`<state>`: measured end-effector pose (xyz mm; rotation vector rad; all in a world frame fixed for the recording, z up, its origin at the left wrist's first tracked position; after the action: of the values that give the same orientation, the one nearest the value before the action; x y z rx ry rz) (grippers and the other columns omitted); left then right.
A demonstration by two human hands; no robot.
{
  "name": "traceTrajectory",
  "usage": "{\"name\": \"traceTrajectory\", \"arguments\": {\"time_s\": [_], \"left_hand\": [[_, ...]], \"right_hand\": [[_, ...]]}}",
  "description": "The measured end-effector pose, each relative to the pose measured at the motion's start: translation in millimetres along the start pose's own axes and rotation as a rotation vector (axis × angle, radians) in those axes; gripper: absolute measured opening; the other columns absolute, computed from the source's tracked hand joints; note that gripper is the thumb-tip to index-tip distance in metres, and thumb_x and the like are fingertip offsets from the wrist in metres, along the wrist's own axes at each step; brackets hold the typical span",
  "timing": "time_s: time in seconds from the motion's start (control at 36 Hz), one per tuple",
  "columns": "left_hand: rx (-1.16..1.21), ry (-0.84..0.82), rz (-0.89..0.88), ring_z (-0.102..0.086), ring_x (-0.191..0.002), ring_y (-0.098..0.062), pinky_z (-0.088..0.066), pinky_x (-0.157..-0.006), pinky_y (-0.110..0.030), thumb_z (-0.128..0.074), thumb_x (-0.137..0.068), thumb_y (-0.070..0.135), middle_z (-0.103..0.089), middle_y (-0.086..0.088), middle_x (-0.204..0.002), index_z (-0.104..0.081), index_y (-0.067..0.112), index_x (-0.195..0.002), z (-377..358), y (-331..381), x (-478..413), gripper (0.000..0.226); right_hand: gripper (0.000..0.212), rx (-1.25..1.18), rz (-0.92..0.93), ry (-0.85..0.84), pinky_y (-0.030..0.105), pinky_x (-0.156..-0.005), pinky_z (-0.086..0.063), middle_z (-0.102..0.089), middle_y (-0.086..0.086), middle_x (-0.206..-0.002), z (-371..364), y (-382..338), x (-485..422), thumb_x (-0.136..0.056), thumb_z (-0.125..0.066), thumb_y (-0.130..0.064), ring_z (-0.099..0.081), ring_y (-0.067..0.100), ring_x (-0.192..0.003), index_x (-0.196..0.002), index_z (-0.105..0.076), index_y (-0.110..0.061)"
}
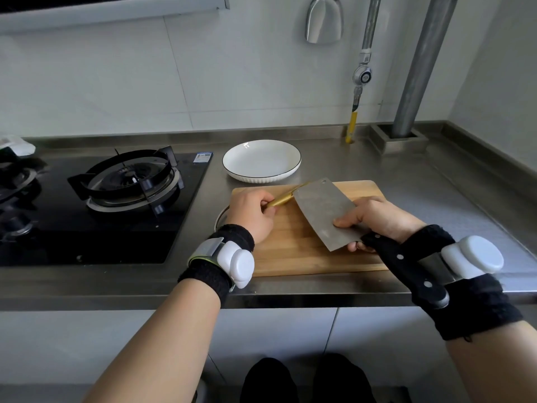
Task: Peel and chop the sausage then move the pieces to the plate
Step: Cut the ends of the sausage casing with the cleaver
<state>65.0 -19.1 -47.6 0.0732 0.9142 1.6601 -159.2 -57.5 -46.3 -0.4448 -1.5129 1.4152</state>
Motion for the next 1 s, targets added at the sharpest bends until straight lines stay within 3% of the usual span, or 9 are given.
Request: {"name": "traceTrajectory", "arguments": {"time_s": [0.19, 1.0], "left_hand": [[0.043, 0.008, 0.073, -0.053, -0.066, -0.002, -0.045, -0.065, -0.019, -0.070, -0.080, 0.016, -0.068, 0.007, -0.079, -0.075, 0.023, -0.083, 0.1, -4.5, 0.3, 0.009], [0.102, 0.021, 0.129, -0.049, -0.057, -0.005, -0.046, -0.063, -0.022, -0.074, -0.079, 0.014, -0.064, 0.005, -0.067, -0.077, 0.018, -0.077, 6.0, 3.7, 5.1, 0.005]], "right_hand": [[0.035, 0.013, 0.028, -0.005, 0.018, -0.033, -0.040, -0.063, 0.021, -0.056, -6.3, -3.4, 4.9, -0.089, -0.060, 0.003, -0.056, 0.024, -0.035, -0.121, -0.052, 0.016], [0.032, 0.013, 0.024, -0.013, 0.023, -0.035, -0.045, -0.065, 0.026, -0.073, -9.2, -4.9, 6.7, -0.090, -0.061, 0.002, -0.057, 0.025, -0.037, -0.119, -0.053, 0.012]]}}
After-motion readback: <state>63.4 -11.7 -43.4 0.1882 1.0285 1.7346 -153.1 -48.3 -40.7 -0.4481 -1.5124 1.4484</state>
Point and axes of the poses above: each hand's wrist, its own x-axis away from the middle knuckle, its own z-axis out of the back of the hand, y = z × x, the point moved 7 cm from there along -x, towards the middle knuckle
